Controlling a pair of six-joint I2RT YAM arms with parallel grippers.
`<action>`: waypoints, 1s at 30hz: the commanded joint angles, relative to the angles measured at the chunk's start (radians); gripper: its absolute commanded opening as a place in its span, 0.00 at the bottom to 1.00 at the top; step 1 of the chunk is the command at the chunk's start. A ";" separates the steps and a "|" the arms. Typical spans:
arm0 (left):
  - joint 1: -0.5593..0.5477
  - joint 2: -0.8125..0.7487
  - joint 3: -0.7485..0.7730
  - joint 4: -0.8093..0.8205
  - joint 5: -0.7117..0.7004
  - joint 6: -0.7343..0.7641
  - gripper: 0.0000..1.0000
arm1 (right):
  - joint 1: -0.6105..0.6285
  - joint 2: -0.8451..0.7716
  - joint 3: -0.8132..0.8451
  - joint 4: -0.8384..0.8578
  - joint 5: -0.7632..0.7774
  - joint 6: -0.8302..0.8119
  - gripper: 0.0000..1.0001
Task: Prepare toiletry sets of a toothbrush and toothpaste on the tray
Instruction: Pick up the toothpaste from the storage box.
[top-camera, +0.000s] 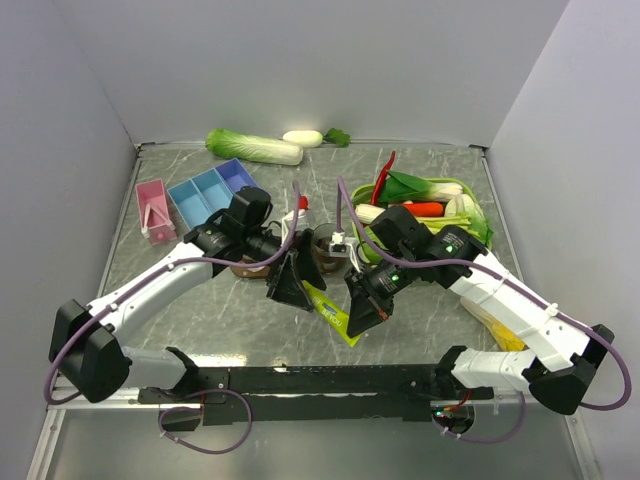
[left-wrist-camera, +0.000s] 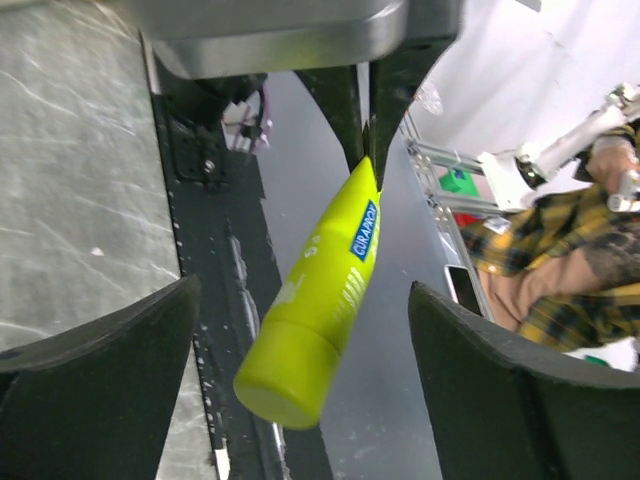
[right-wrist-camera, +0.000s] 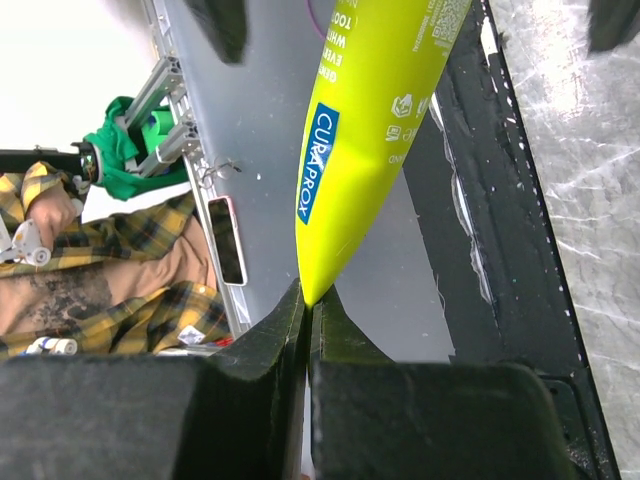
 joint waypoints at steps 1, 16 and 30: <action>-0.029 0.031 0.058 -0.066 0.048 0.069 0.82 | 0.007 -0.035 0.012 -0.001 -0.038 -0.020 0.00; -0.037 0.034 0.048 -0.063 0.116 0.106 0.34 | 0.007 -0.040 -0.001 0.020 -0.024 -0.008 0.00; -0.034 0.033 0.039 0.024 0.067 0.046 0.01 | -0.045 -0.144 -0.070 0.218 0.144 0.073 0.42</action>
